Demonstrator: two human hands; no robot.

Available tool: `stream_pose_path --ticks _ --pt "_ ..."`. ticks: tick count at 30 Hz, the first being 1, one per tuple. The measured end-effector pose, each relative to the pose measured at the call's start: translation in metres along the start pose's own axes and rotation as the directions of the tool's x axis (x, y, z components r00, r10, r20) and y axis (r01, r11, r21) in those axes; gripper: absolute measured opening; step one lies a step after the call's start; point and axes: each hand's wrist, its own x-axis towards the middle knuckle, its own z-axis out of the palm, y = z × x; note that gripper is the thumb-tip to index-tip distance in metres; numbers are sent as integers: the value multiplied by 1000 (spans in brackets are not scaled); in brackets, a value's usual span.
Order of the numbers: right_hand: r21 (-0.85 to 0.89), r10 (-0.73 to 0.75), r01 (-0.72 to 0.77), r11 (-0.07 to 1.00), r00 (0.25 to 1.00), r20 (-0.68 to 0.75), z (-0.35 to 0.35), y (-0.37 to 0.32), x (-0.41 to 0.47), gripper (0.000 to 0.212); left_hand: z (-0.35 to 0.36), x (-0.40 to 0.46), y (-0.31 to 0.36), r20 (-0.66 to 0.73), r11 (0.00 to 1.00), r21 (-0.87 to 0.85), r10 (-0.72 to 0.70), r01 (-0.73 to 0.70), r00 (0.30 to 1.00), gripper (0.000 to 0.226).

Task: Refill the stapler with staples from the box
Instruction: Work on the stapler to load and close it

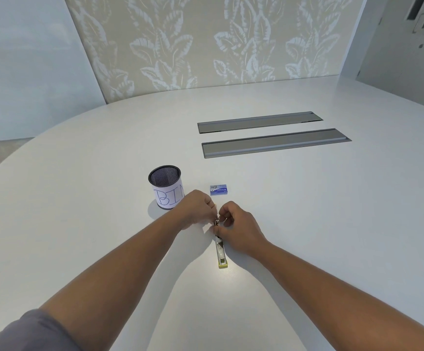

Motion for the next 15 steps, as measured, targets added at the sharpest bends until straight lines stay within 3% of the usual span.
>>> stream_pose_path --ticks 7,10,15 --pt "-9 -2 2 1000 1000 5 0 1 2 33 -8 -1 -8 -55 994 -87 61 -65 997 18" --pt "-18 -12 12 1000 1000 7 0 -1 1 24 -7 -3 -12 -85 990 -128 54 -65 995 7" --pt "32 -27 26 999 999 31 -1 -4 -1 9 -4 -4 -20 -91 977 -210 23 -41 996 9"
